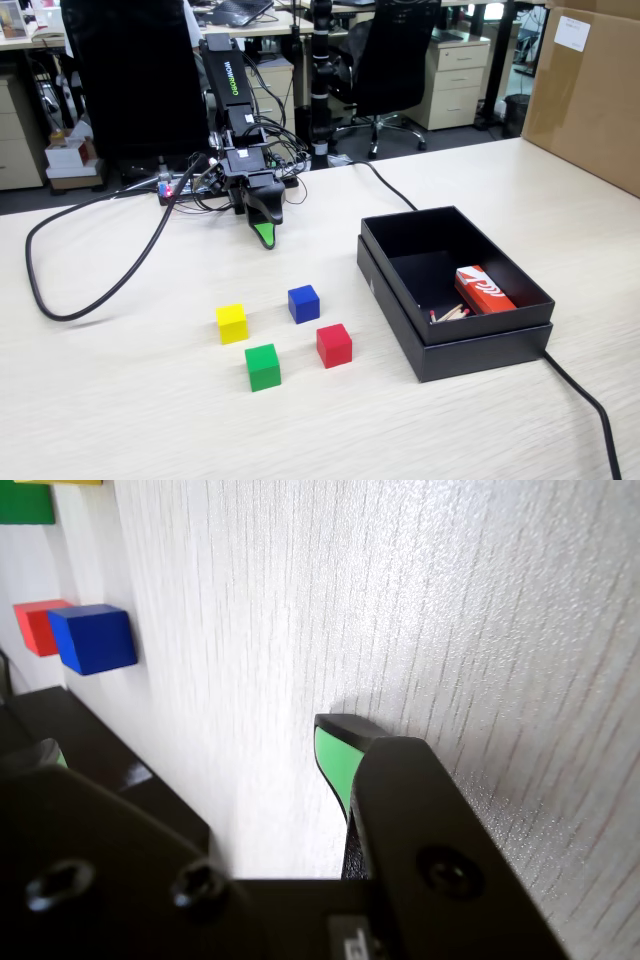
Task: Put the green cube on top of the red cube
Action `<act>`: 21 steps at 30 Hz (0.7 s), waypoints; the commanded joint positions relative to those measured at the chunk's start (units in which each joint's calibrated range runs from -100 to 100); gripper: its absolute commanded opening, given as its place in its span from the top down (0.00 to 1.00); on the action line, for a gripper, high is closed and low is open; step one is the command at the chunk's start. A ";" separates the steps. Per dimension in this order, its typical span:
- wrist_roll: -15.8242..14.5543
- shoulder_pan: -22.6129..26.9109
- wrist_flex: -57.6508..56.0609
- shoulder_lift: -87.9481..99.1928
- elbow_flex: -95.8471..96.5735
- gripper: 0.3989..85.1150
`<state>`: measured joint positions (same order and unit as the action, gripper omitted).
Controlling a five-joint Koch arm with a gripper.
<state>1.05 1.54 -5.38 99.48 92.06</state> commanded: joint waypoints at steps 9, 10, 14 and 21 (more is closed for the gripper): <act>0.10 -0.05 -16.00 -3.73 -17.35 0.44; 0.05 -0.05 -17.21 -4.53 -19.35 0.44; -0.20 -0.20 -23.69 -9.12 -28.96 0.44; -0.34 -1.86 -32.93 -25.07 -50.81 0.44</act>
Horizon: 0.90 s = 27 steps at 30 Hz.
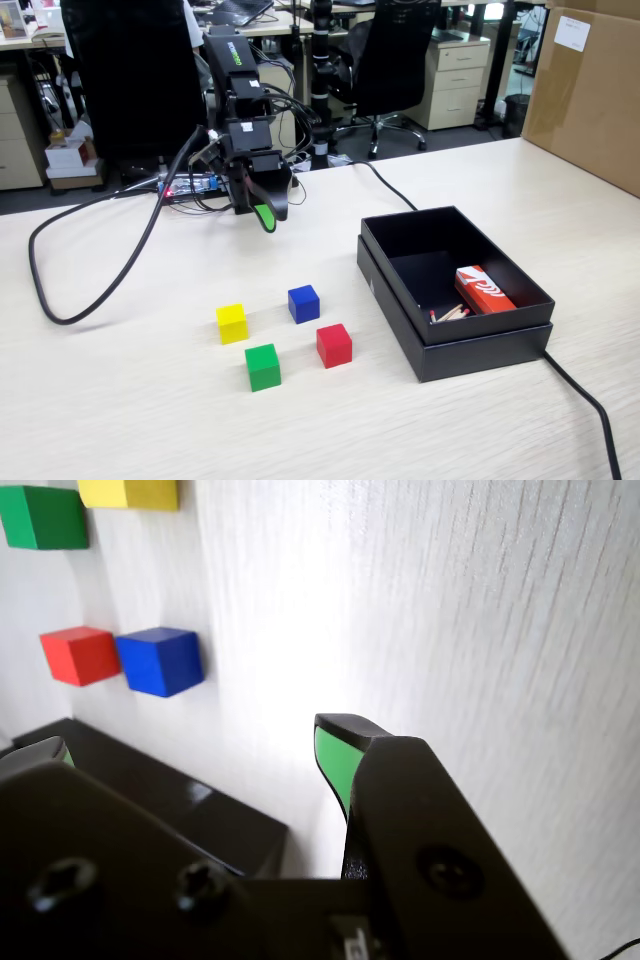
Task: Put the green cube on top of the red cube
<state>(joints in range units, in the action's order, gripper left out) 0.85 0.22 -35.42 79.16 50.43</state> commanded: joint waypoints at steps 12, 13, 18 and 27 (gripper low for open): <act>0.63 -4.49 -9.63 -52.48 -54.51 0.45; 0.98 -5.18 -9.54 -59.02 -60.13 0.45; 2.44 -6.54 -9.54 -78.64 -76.00 0.45; 4.44 -6.74 -9.54 -92.87 -83.62 0.45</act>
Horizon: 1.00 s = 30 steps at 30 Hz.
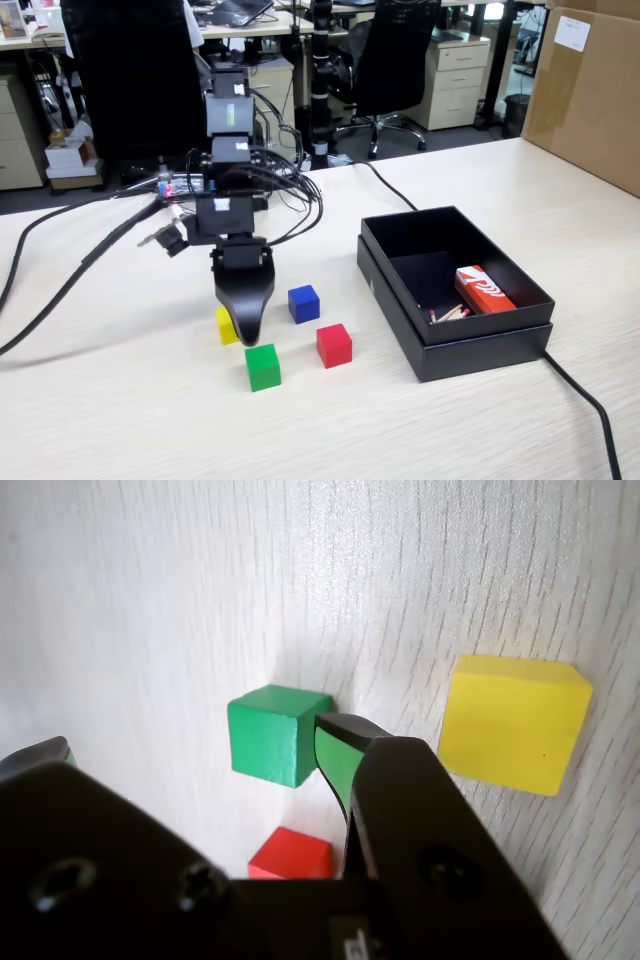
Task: Put the green cube on top of the red cube
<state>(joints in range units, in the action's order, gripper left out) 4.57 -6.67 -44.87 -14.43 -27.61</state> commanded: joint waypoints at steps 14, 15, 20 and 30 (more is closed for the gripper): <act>1.37 0.93 -0.10 -9.49 -9.47 0.45; 1.51 0.93 -0.10 -10.18 -9.38 0.45; 2.83 0.93 -0.10 -11.21 -9.56 0.45; 4.44 1.42 -0.10 -11.90 -9.92 0.71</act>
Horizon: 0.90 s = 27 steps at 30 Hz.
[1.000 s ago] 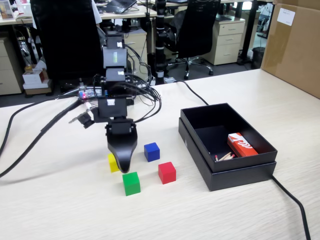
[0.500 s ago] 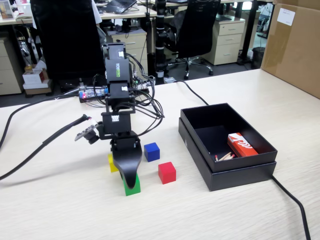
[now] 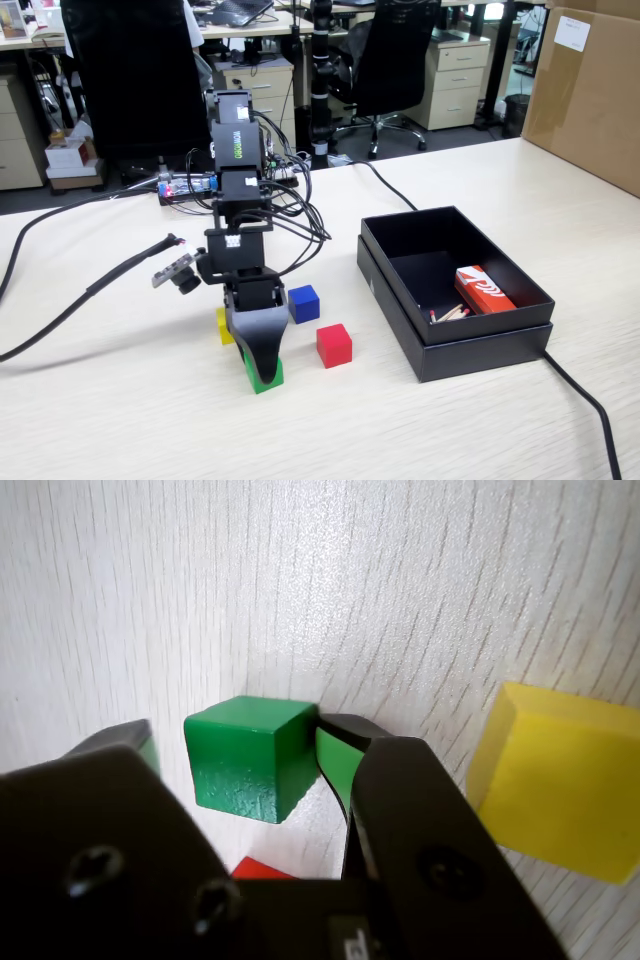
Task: Put the green cube on top of the red cube
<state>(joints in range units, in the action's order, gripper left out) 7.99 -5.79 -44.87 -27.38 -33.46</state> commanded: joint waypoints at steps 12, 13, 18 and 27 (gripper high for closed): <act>2.15 0.54 -0.18 0.59 -3.99 1.00; 2.34 0.54 -0.18 0.59 -3.72 1.00; 2.00 0.39 -0.18 2.77 -2.45 1.00; -2.34 0.88 -3.90 19.40 -2.45 1.00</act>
<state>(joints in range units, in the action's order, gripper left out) 7.84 -5.40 -47.27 -17.93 -33.36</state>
